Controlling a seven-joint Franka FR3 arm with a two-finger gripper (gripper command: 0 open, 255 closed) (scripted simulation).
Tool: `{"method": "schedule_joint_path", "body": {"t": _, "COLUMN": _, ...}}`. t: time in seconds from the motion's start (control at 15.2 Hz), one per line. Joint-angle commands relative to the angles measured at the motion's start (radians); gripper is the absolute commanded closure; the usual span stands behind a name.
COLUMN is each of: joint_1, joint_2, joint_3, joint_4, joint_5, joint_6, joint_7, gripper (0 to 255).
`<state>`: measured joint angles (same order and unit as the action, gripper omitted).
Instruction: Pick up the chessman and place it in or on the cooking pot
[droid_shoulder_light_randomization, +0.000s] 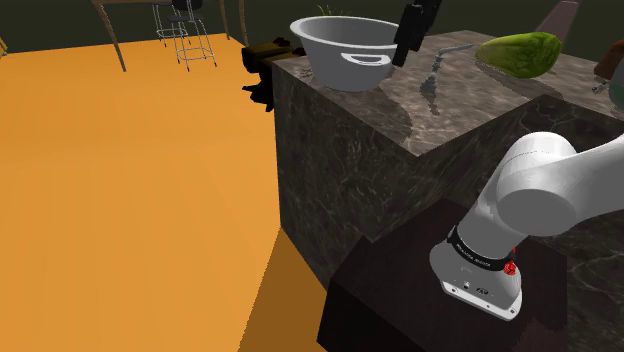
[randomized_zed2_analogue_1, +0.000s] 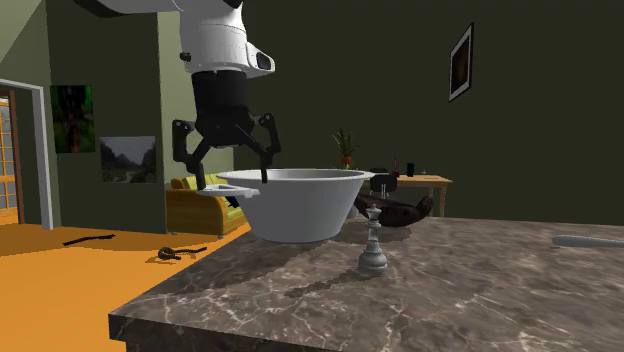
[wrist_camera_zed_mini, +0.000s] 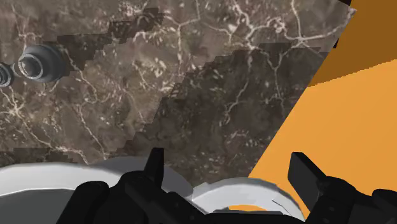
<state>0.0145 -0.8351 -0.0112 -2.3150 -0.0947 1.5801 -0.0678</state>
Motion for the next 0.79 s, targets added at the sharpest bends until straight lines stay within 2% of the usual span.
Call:
{"method": "schedule_joint_path", "body": {"t": 0.0, "joint_1": 0.000, "joint_2": 0.000, "joint_3": 0.000, "joint_4": 0.000, "joint_5": 0.000, "joint_6": 0.000, "joint_7": 0.000, "gripper": 0}}
{"method": "schedule_joint_path", "body": {"t": 0.33, "joint_1": 0.009, "joint_2": -0.033, "joint_3": -0.162, "joint_4": -0.008, "joint_5": -0.069, "joint_6": -0.018, "joint_7": -0.236, "gripper": 0}}
{"method": "schedule_joint_path", "body": {"t": 0.73, "joint_1": 0.034, "joint_2": 0.004, "joint_3": -0.362, "joint_4": 0.049, "joint_5": -0.150, "joint_6": -0.031, "joint_7": -0.520, "gripper": 0}}
